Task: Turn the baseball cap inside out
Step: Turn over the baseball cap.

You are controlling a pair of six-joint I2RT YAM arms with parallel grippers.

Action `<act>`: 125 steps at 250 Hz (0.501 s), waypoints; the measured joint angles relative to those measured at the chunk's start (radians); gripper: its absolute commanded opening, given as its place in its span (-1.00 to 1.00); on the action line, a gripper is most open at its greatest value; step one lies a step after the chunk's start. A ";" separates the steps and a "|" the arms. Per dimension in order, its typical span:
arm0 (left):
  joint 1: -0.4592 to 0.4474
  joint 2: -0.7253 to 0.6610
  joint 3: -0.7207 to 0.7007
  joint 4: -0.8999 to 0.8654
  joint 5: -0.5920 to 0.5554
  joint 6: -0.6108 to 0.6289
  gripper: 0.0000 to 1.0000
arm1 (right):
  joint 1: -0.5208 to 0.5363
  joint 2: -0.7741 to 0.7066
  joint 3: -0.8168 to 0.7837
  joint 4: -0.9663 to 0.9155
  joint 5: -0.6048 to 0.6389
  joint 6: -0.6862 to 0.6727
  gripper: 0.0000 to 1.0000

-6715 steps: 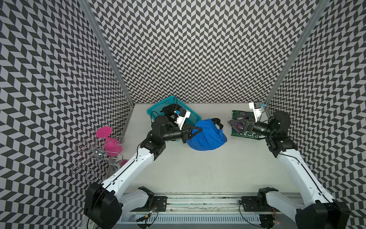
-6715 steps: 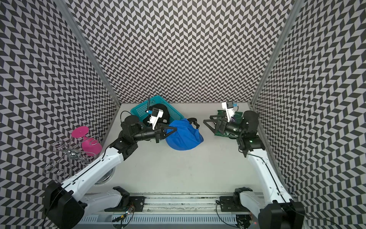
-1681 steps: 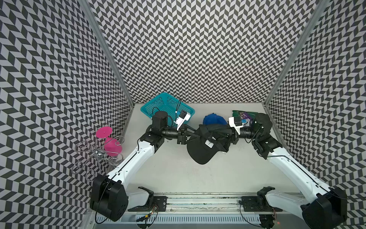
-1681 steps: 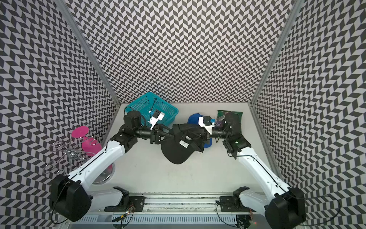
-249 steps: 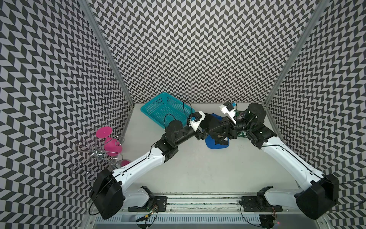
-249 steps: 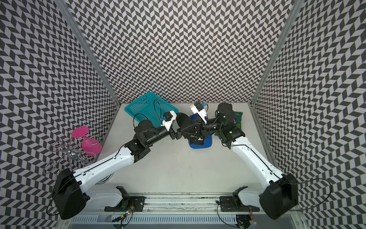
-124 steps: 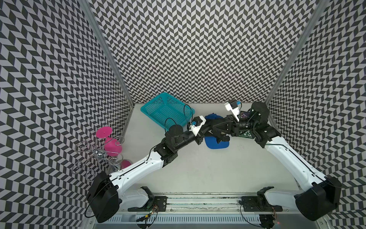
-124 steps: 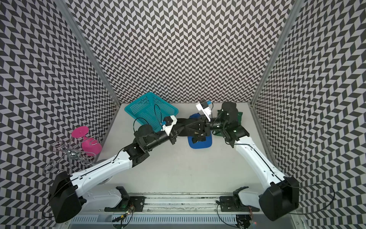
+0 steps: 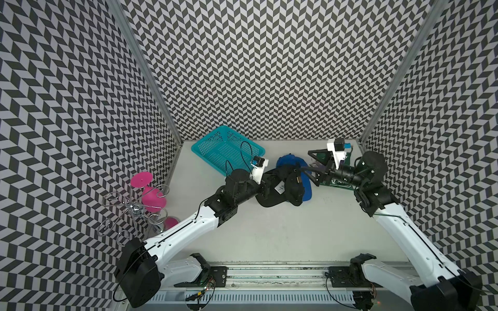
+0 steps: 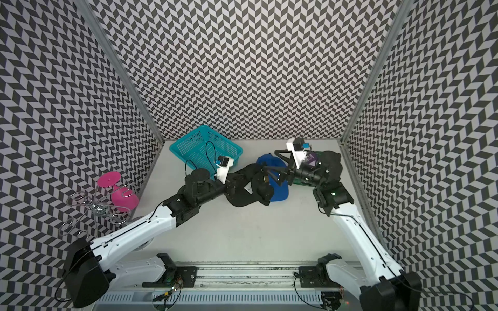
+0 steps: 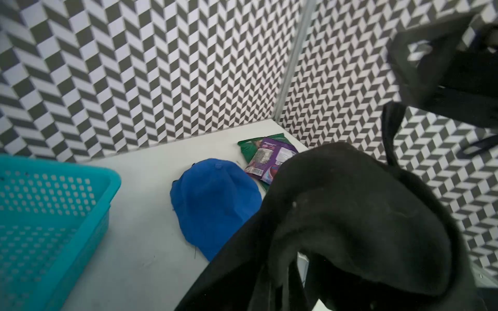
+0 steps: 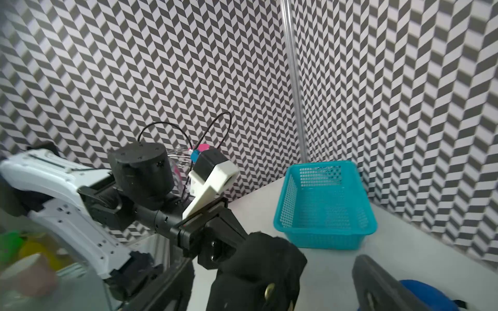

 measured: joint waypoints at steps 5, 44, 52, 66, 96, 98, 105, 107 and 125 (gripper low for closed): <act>0.005 0.002 0.000 0.000 -0.002 -0.028 -1.00 | 0.012 -0.025 -0.031 0.024 0.024 -0.017 0.99; 0.022 0.005 0.017 0.001 -0.009 -0.167 -1.00 | 0.203 -0.143 -0.200 0.124 0.267 -0.227 0.99; 0.023 0.006 0.023 0.001 -0.008 -0.185 -1.00 | 0.249 -0.151 -0.222 0.136 0.325 -0.269 0.99; 0.025 0.007 0.032 0.003 -0.009 -0.209 -1.00 | 0.331 -0.156 -0.259 0.163 0.430 -0.348 0.99; 0.029 0.007 0.045 0.003 -0.009 -0.246 -1.00 | 0.492 -0.140 -0.320 0.235 0.697 -0.466 0.99; 0.029 0.007 0.046 0.004 -0.009 -0.248 -1.00 | 0.499 -0.138 -0.322 0.240 0.714 -0.472 0.99; 0.029 0.007 0.047 0.004 -0.009 -0.256 -1.00 | 0.527 -0.125 -0.325 0.257 0.778 -0.490 0.99; 0.029 0.007 0.047 0.004 -0.009 -0.257 -1.00 | 0.533 -0.120 -0.325 0.261 0.793 -0.495 0.99; 0.031 0.007 0.050 0.003 -0.010 -0.268 -1.00 | 0.577 -0.073 -0.323 0.313 0.937 -0.538 0.99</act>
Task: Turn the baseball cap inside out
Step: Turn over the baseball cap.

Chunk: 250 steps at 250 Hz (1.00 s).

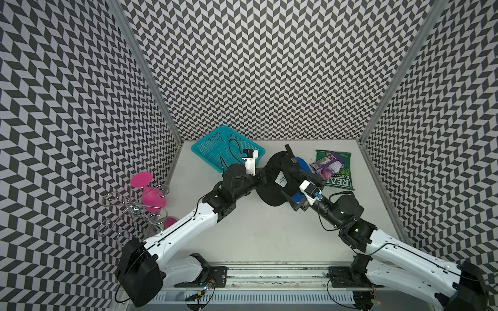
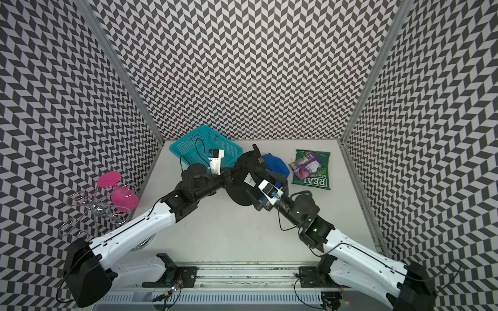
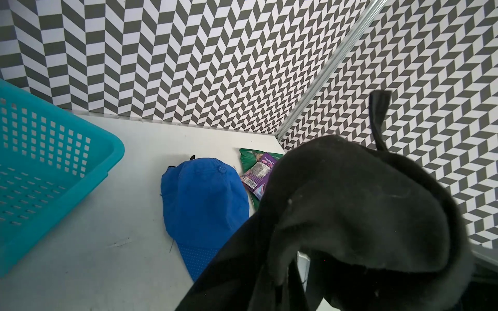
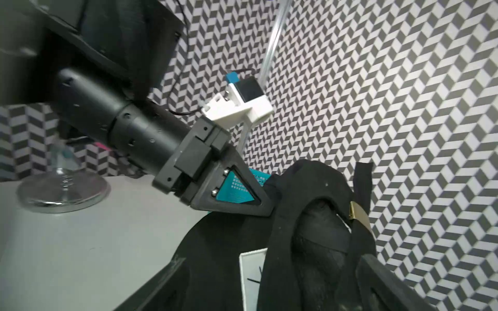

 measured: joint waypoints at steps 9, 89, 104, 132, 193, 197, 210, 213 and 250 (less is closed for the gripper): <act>0.000 0.000 0.002 0.000 0.000 -0.004 -1.00 | 0.011 0.022 0.003 0.016 0.058 -0.018 0.99; 0.000 -0.005 0.004 -0.001 0.000 -0.018 -1.00 | 0.037 0.186 0.097 0.074 0.374 -0.110 0.64; 0.000 -0.011 0.004 -0.002 -0.001 -0.014 -1.00 | 0.037 0.201 0.115 0.073 0.396 -0.115 0.28; 0.000 -0.032 0.003 -0.012 -0.005 -0.005 -1.00 | 0.036 0.217 0.139 0.067 0.415 -0.109 -0.40; 0.044 -0.099 -0.024 -0.057 -0.008 0.054 -1.00 | -0.061 0.213 0.206 -0.098 0.203 0.015 -1.00; 0.050 -0.101 -0.024 -0.060 -0.006 0.063 -1.00 | -0.079 0.211 0.214 -0.118 0.166 0.027 -1.00; 0.071 -0.102 -0.024 -0.064 0.021 0.090 -1.00 | -0.135 0.200 0.239 -0.180 0.030 0.074 -1.00; 0.075 -0.102 -0.024 -0.066 0.025 0.094 -1.00 | -0.145 0.198 0.244 -0.191 0.005 0.080 -1.00; 0.176 -0.078 -0.022 -0.068 0.212 0.180 -1.00 | -0.266 0.161 0.291 -0.323 -0.393 0.191 -1.00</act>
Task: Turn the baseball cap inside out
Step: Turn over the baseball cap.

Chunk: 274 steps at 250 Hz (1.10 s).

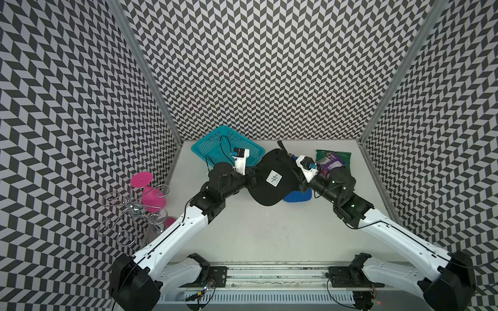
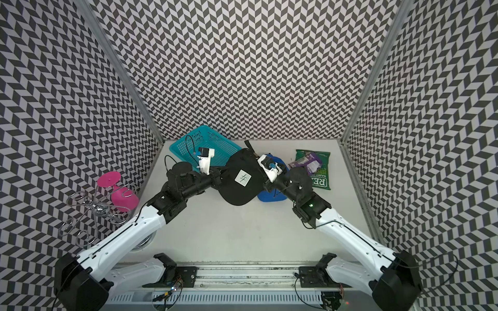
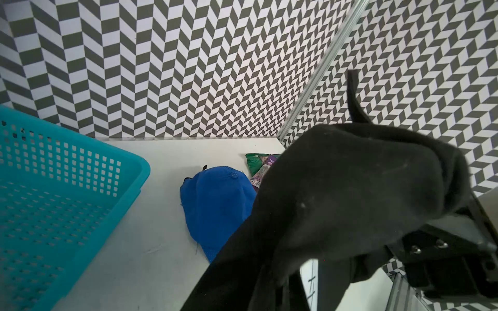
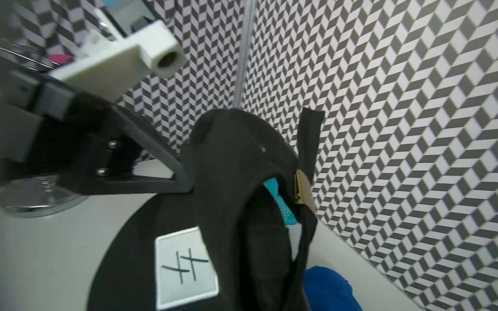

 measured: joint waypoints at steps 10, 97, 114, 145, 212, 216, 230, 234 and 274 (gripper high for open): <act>0.025 0.022 0.005 0.000 0.061 0.027 -1.00 | -0.034 -0.001 0.013 -0.028 -0.114 0.039 -1.00; 0.093 0.255 0.031 0.176 0.486 0.142 -0.78 | -0.166 0.063 0.077 -0.084 -0.775 0.500 -0.85; 0.093 0.323 0.039 0.212 0.547 0.140 -0.61 | -0.169 0.072 0.077 -0.076 -0.843 0.575 -0.84; 0.112 0.409 0.037 0.183 0.510 0.147 0.10 | -0.167 0.065 0.110 -0.034 -0.971 0.650 -0.85; 0.129 0.232 0.026 -0.039 0.219 0.223 0.32 | -0.164 0.012 0.140 0.022 -0.958 0.643 -0.84; 0.129 0.200 0.023 -0.048 0.204 0.229 0.33 | -0.164 0.014 0.139 0.024 -0.953 0.642 -0.84; 0.129 0.107 0.010 -0.058 0.160 0.245 0.36 | -0.164 0.027 0.138 0.032 -0.942 0.640 -0.84; 0.129 0.078 0.006 -0.060 0.153 0.250 0.37 | -0.164 0.032 0.138 0.034 -0.939 0.639 -0.84; 0.126 -0.164 -0.058 -0.011 0.130 0.312 0.49 | -0.164 0.070 0.137 0.039 -0.930 0.623 -0.81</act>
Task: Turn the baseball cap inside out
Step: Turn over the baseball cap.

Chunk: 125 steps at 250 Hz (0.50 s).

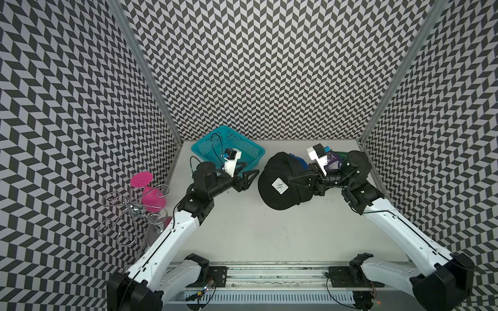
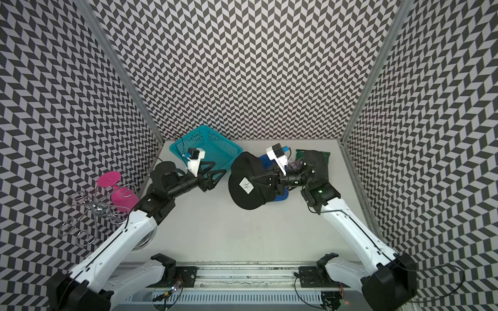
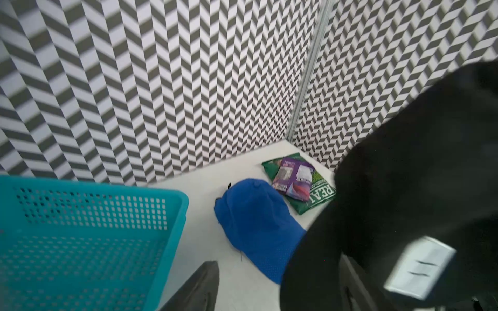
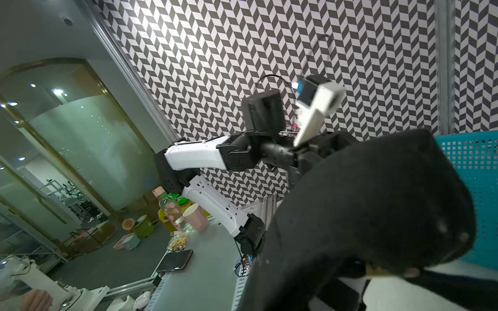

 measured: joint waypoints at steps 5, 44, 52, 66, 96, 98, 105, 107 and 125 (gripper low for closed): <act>-0.001 -0.017 -0.006 0.006 0.004 0.010 0.50 | 0.000 0.003 0.000 0.000 -0.002 -0.004 -0.81; -0.019 -0.038 0.018 -0.019 0.042 0.167 0.67 | 0.000 0.023 0.035 -0.081 -0.018 -0.072 -0.78; -0.028 -0.024 0.038 -0.037 0.041 0.202 0.67 | 0.000 0.025 0.048 -0.103 -0.021 -0.087 -0.77; -0.050 -0.006 0.072 -0.061 0.032 0.261 0.68 | 0.000 0.025 0.062 -0.121 -0.028 -0.103 -0.76; -0.148 0.001 0.128 -0.087 -0.036 0.413 0.68 | -0.001 0.024 0.072 -0.148 -0.043 -0.120 -0.76; -0.154 0.001 0.131 -0.087 -0.041 0.420 0.68 | -0.001 0.024 0.073 -0.150 -0.043 -0.121 -0.76; -0.182 0.001 0.143 -0.089 -0.060 0.455 0.68 | -0.001 0.024 0.073 -0.158 -0.045 -0.123 -0.76; -0.188 0.001 0.145 -0.089 -0.065 0.463 0.68 | -0.001 0.024 0.073 -0.159 -0.045 -0.123 -0.76; -0.245 0.006 0.177 -0.099 -0.095 0.535 0.68 | -0.001 0.025 0.073 -0.174 -0.047 -0.126 -0.76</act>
